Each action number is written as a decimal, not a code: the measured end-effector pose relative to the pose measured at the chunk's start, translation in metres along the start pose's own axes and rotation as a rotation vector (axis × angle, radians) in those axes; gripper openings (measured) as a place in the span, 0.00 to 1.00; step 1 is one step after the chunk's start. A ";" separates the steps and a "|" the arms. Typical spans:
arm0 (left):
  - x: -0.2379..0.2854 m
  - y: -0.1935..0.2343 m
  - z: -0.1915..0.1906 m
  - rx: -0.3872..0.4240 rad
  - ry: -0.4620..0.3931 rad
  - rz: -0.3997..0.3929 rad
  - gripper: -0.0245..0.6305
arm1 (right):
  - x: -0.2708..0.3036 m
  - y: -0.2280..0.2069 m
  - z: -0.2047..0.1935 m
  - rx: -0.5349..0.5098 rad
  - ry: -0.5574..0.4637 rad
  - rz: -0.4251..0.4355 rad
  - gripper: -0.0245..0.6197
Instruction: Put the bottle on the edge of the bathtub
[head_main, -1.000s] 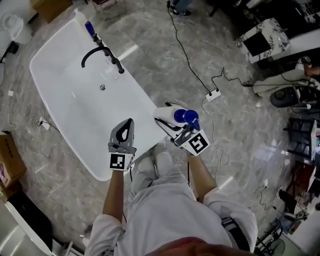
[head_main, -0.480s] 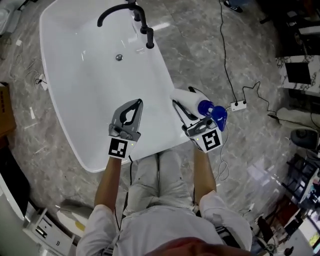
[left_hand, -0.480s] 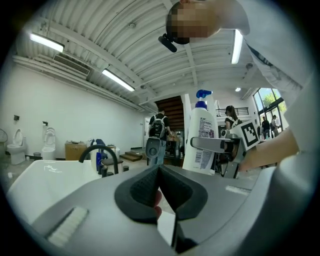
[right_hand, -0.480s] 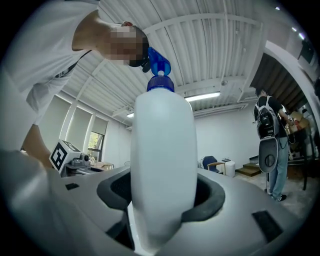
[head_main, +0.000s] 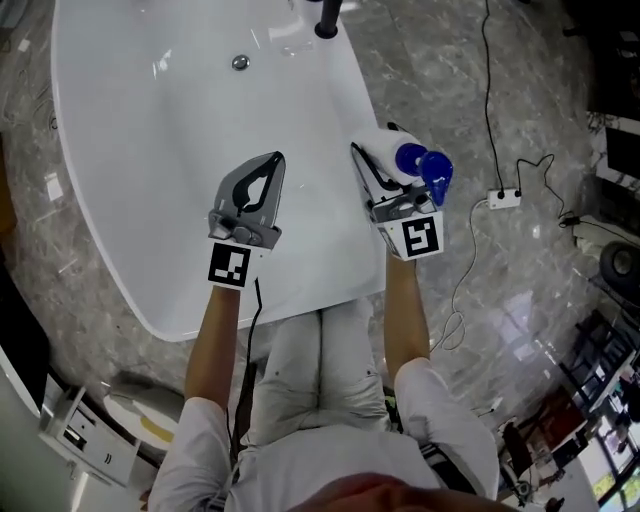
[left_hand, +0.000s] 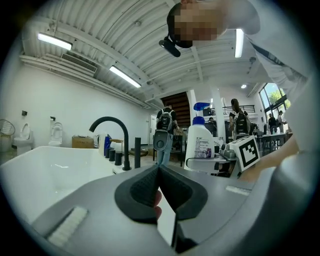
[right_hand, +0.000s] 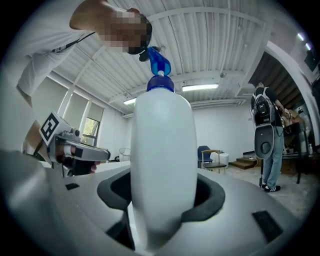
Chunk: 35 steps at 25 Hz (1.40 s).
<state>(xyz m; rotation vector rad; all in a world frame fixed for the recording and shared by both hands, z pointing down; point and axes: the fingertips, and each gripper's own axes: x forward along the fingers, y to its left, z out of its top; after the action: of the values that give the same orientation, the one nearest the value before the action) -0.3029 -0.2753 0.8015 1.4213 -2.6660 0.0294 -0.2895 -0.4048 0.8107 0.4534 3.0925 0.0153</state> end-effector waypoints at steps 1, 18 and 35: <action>0.000 0.002 -0.006 -0.008 0.001 0.006 0.03 | 0.001 0.000 -0.011 -0.013 0.014 0.000 0.44; -0.016 -0.007 -0.032 -0.063 0.091 0.021 0.03 | 0.000 -0.001 -0.053 0.028 0.122 -0.005 0.45; -0.039 -0.015 0.004 -0.035 0.143 0.047 0.03 | -0.007 0.010 -0.020 0.051 0.150 0.011 0.59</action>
<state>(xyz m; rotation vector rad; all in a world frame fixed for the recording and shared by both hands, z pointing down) -0.2695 -0.2521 0.7920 1.2943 -2.5705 0.0847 -0.2800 -0.3976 0.8307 0.4936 3.2438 -0.0317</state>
